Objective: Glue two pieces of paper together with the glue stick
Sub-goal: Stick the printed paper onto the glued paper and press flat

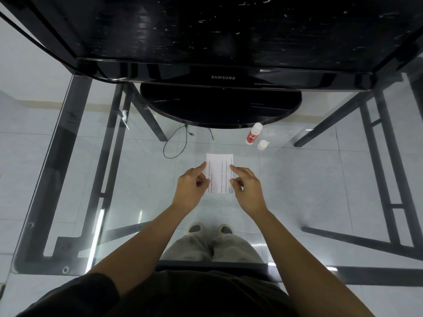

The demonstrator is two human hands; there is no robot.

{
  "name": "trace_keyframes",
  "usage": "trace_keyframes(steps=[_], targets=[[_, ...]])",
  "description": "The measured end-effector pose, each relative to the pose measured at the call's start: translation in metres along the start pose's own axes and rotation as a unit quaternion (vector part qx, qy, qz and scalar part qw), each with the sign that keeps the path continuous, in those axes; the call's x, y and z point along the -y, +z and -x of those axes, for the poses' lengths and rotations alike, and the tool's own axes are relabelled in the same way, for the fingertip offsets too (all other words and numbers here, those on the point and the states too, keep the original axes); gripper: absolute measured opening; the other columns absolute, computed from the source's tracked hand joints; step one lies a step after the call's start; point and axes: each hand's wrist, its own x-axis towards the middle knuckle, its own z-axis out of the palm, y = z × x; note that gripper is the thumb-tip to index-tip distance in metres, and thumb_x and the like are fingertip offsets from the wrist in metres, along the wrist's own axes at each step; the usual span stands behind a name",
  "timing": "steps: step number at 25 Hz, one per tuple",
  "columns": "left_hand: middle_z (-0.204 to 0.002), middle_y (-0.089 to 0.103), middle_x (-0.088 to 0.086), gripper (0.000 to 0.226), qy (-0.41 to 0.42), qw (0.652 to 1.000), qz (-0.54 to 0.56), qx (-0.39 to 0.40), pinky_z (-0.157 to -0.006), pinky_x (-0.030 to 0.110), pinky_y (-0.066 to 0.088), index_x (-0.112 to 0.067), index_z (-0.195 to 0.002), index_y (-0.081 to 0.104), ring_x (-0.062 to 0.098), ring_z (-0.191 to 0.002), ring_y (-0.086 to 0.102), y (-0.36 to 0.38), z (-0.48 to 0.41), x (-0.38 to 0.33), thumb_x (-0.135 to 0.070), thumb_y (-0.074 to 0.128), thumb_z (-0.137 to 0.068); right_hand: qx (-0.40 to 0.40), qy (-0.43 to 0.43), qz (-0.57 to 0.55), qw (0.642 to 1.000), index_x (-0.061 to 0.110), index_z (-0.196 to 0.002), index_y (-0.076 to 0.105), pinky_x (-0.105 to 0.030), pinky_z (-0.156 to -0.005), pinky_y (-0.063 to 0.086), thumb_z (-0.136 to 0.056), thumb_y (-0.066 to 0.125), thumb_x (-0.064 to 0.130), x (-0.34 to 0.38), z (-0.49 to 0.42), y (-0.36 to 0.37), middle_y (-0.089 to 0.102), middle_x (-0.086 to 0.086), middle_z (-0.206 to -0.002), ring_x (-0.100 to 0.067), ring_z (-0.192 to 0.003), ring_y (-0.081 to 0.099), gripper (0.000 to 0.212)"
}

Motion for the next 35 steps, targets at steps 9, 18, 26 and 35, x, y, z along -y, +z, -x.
trace_keyframes(steps=[9, 18, 26, 35], targets=[[-0.095, 0.065, 0.015, 0.049, 0.018, 0.999, -0.031, 0.003, -0.085, 0.028, 0.05, -0.008, -0.132, 0.045, 0.025, -0.082, 0.063, 0.002, -0.001, 0.001, -0.007, 0.06, -0.086, 0.001, 0.001, 0.016, 1.0, 0.013, -0.129, 0.051, 0.008, -0.071, 0.034, -0.09, 0.057, 0.008, 0.0, 0.0, 0.0, 0.051, -0.009, -0.128, -0.008, -0.092, 0.052, 0.04], [-0.099, 0.063, 0.016, 0.049, 0.015, 0.998, -0.059, 0.012, -0.084, 0.026, 0.049, -0.008, -0.133, 0.043, 0.027, -0.084, 0.063, 0.004, -0.001, -0.001, -0.009, 0.059, -0.087, 0.005, 0.006, 0.004, 1.0, 0.015, -0.127, 0.053, -0.012, -0.086, 0.041, -0.089, 0.058, 0.009, 0.006, 0.0, -0.003, 0.053, -0.007, -0.13, -0.007, -0.082, 0.055, 0.039], [-0.112, 0.058, 0.015, 0.051, -0.005, 0.995, -0.1, 0.03, -0.088, 0.028, 0.049, -0.009, -0.137, 0.036, 0.026, -0.091, 0.06, 0.008, -0.001, -0.005, -0.016, 0.055, -0.09, 0.007, 0.006, 0.001, 1.0, 0.015, -0.127, 0.052, -0.018, -0.086, 0.045, -0.089, 0.059, 0.011, 0.009, 0.0, -0.005, 0.052, -0.007, -0.13, -0.01, -0.086, 0.057, 0.039], [-0.128, 0.043, 0.017, 0.053, -0.014, 0.973, -0.217, 0.073, -0.089, 0.028, 0.048, -0.005, -0.142, 0.022, 0.026, -0.104, 0.055, 0.018, -0.004, -0.007, -0.025, 0.04, -0.096, 0.087, -0.082, 0.288, 0.95, 0.02, -0.144, 0.022, -0.042, -0.115, 0.01, -0.094, 0.047, 0.026, 0.008, -0.005, -0.003, 0.019, -0.004, -0.156, -0.027, -0.142, 0.019, 0.057]])
